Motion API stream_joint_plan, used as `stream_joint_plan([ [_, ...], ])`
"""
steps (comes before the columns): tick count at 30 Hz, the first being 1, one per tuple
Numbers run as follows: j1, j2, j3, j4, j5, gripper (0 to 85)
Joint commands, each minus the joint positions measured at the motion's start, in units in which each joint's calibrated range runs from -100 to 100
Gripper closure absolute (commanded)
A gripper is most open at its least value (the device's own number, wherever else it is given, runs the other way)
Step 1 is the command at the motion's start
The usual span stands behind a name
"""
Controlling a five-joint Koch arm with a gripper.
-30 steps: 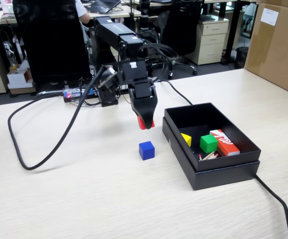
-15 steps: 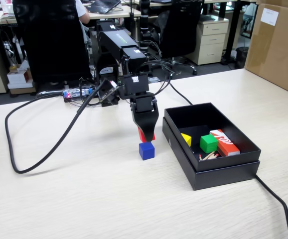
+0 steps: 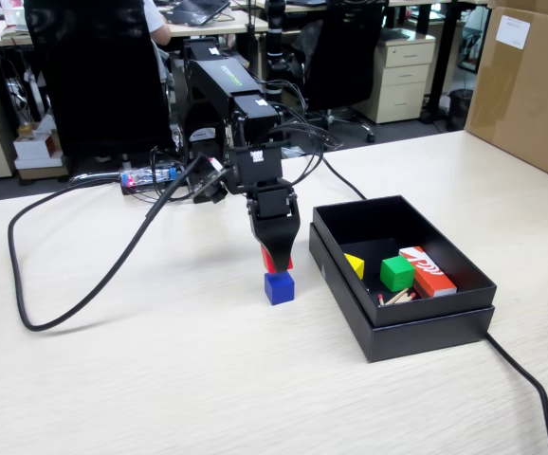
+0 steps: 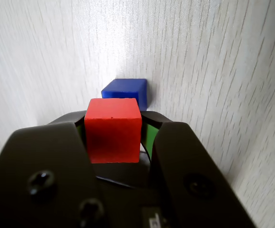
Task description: Put the red cube on top of the blue cube
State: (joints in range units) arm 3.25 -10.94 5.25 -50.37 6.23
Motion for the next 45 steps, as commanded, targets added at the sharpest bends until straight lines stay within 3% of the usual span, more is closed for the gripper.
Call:
stream_joint_plan([
  [1,0.0,-1.74,1.82,2.12,0.15,78.6],
  [45,0.1,0.21,0.28,4.54,0.2,78.5],
])
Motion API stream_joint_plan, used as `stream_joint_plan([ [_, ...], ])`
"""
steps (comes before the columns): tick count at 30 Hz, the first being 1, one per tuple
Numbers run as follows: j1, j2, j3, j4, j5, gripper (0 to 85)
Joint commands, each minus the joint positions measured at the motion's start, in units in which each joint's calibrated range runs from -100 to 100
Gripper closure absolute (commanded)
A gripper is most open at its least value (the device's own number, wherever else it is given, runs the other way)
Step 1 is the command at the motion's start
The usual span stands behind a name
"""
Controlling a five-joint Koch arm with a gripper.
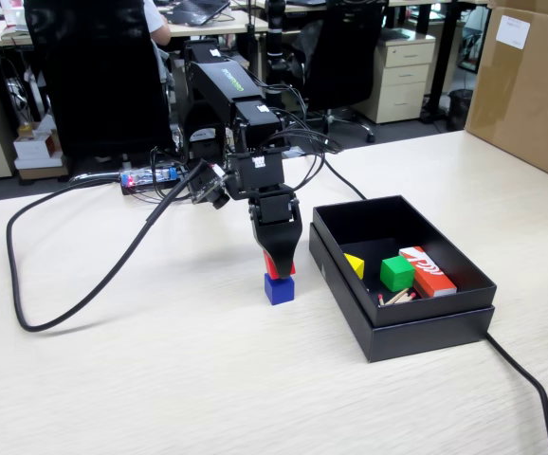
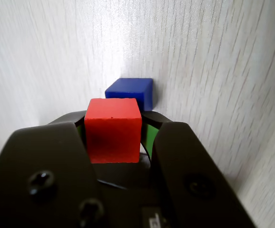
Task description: Put the red cube on top of the blue cube
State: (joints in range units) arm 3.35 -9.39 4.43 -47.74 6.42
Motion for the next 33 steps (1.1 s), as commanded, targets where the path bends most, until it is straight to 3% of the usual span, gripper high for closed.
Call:
stream_joint_plan([
  [1,0.0,-1.34,1.01,1.9,0.0,78.5],
  [11,0.05,-1.34,1.1,1.9,-0.05,77.0],
  [14,0.15,-1.23,-0.08,1.9,-0.49,59.2],
  [15,0.24,-1.23,-0.98,1.9,-0.78,48.8],
  [16,0.24,-1.23,-1.16,1.9,-0.98,46.0],
  [33,0.44,-6.62,-0.89,-0.6,-0.98,40.6],
])
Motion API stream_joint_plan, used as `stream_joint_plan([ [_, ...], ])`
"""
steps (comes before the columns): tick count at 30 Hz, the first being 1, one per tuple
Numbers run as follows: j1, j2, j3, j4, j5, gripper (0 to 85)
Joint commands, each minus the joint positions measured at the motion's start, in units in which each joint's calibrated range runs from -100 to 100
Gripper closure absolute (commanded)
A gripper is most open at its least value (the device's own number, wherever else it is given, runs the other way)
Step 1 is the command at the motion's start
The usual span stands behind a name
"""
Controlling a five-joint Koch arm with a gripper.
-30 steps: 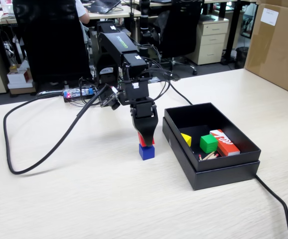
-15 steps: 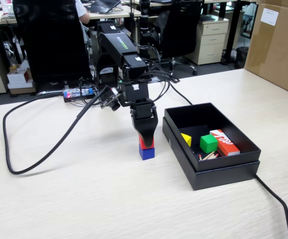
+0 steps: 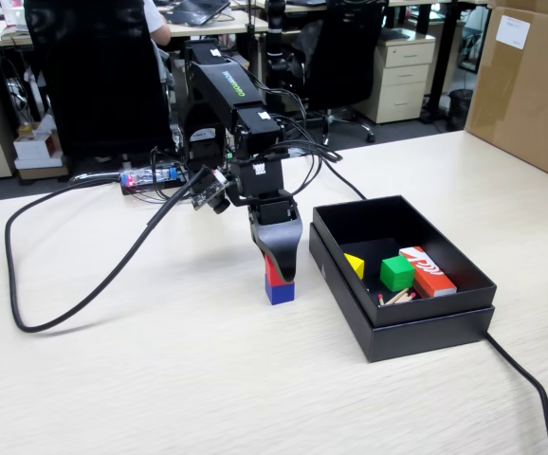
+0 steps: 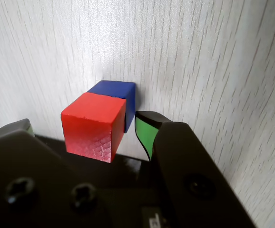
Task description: Put the red cube on top of the blue cube
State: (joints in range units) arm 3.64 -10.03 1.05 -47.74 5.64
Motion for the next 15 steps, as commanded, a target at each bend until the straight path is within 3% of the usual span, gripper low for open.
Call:
stream_joint_plan([
  [1,0.2,-6.43,2.58,-1.29,-0.2,39.1],
  [15,0.73,-22.5,1.76,-6.65,-0.63,36.4],
])
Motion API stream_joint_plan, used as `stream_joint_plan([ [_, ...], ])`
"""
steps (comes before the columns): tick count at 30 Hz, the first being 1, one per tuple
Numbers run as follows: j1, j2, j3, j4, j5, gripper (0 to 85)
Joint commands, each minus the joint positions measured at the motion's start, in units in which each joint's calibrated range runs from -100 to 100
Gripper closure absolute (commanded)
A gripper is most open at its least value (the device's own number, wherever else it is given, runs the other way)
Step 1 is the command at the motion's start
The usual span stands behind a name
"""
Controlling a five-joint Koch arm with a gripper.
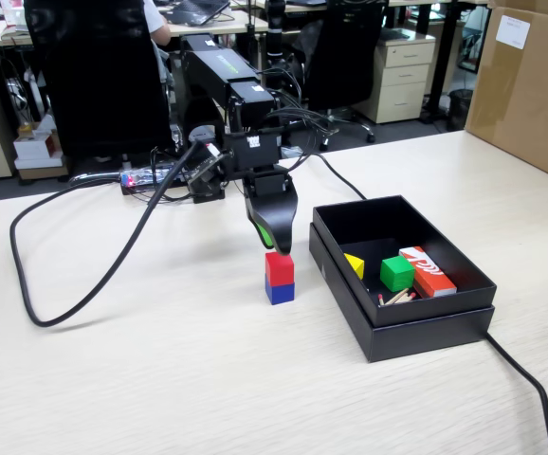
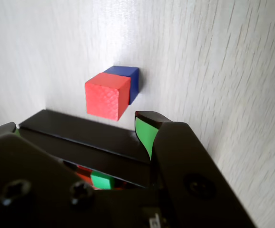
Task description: Put the red cube on top of the blue cube
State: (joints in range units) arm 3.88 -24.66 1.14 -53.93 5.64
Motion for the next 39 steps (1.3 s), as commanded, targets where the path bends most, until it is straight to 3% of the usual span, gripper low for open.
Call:
stream_joint_plan([
  [1,0.59,-9.59,0.85,-0.45,-0.73,36.3],
  [16,-0.15,-44.59,-26.16,1.79,-1.95,35.8],
  [23,-0.63,-61.46,-45.66,12.94,-2.88,36.4],
  [32,-1.95,-69.49,-72.95,44.04,-5.47,38.2],
  [39,-1.12,-72.13,-82.01,49.13,-5.27,35.6],
])
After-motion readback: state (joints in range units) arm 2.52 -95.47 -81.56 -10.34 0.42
